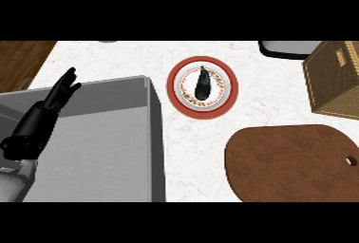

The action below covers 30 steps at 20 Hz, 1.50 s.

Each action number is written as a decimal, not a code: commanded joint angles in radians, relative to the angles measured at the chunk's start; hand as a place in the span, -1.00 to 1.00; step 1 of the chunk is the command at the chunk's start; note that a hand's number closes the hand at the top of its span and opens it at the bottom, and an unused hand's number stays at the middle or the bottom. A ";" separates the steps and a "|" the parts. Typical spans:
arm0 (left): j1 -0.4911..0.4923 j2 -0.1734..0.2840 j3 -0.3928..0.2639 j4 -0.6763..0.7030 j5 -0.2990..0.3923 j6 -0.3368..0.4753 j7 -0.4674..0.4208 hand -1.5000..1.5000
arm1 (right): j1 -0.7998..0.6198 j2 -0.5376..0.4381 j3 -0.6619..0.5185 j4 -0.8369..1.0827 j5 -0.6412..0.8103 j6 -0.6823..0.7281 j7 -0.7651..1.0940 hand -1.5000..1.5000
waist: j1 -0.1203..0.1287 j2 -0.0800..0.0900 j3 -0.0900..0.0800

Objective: Pick the cupcake from the cutting board and place it in the basket

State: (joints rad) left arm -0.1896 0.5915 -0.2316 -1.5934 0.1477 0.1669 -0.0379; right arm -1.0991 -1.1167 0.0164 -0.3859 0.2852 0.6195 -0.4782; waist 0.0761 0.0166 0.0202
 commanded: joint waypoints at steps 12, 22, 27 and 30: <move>-0.040 -0.032 -0.015 0.053 -0.010 0.020 -0.019 0.00 | -0.011 0.032 0.211 0.067 0.300 -0.151 -0.200 -1.00 | -0.014 0.012 -0.017; -0.056 -0.032 0.003 0.059 0.019 0.027 -0.007 0.00 | -0.087 0.050 0.126 0.189 0.217 -0.029 -0.265 -1.00 | -0.032 0.007 -0.017; -0.049 -0.005 0.010 0.039 0.038 0.012 -0.009 0.00 | -0.152 0.058 -0.054 0.320 0.039 -0.010 -0.098 -1.00 | -0.025 0.008 -0.016; -0.048 -0.017 -0.006 0.037 0.035 0.021 -0.013 0.00 | -0.222 0.024 -0.143 0.379 -0.045 -0.043 0.035 -1.00 | -0.013 0.015 -0.016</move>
State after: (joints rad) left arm -0.2025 0.6046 -0.2426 -1.5627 0.1758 0.1841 -0.0517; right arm -1.2618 -1.0597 -0.0261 -0.0816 0.3349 0.5503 -0.5197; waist 0.0626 0.0194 0.0184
